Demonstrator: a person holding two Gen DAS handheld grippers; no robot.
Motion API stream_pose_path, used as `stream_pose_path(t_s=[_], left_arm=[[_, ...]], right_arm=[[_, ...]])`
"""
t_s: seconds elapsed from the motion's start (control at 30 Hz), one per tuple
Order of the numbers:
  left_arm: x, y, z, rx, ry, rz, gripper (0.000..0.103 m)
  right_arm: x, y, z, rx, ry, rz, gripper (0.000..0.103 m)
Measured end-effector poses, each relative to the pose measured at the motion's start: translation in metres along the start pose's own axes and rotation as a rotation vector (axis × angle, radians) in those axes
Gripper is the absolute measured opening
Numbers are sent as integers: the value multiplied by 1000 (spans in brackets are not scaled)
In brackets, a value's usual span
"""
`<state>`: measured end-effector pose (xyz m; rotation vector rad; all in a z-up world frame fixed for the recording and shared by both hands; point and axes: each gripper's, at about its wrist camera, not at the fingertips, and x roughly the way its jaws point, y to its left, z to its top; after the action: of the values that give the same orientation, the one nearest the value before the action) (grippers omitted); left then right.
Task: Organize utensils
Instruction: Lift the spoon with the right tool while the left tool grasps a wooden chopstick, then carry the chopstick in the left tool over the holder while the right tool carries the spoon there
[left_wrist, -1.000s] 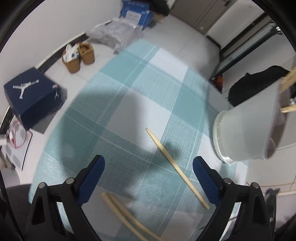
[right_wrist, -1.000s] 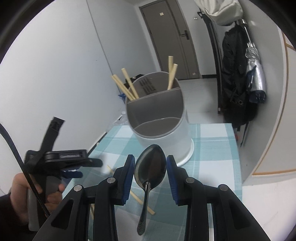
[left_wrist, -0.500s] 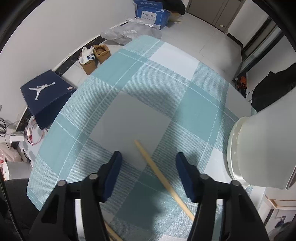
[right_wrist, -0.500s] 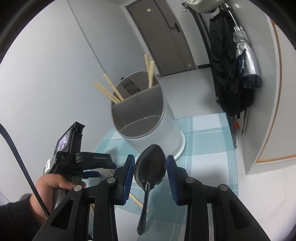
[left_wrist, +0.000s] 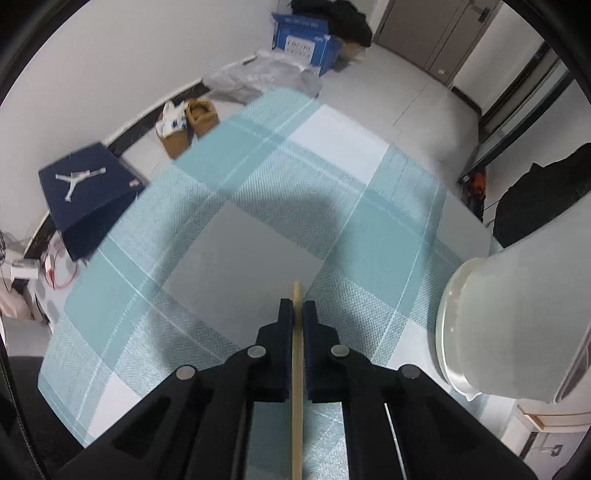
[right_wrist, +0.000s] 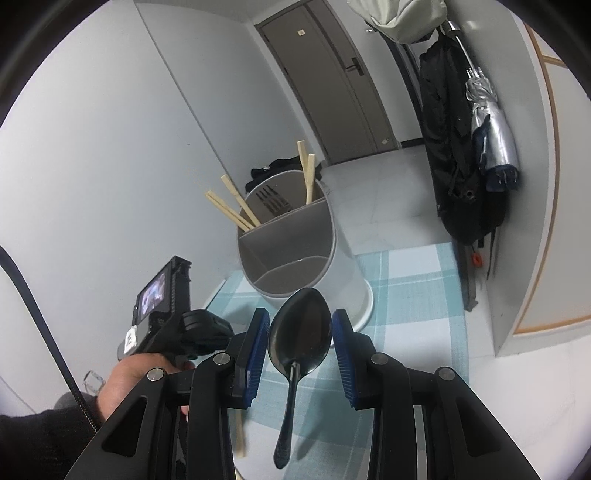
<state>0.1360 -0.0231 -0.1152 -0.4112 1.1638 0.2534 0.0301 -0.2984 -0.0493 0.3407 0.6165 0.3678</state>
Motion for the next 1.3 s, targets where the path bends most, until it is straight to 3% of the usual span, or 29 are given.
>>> stream_pose_path(t_s=[0.33, 0.7, 1.3], left_arm=[[-45, 7, -4, 39, -153, -145, 2], [-103, 5, -28, 195, -371, -257, 2], [-131, 17, -53, 325, -400, -355, 1]], right_arm=[[2, 6, -1, -30, -9, -9, 34], [-2, 27, -8, -100, -40, -25, 34], [-14, 54, -15, -147, -39, -141, 34]])
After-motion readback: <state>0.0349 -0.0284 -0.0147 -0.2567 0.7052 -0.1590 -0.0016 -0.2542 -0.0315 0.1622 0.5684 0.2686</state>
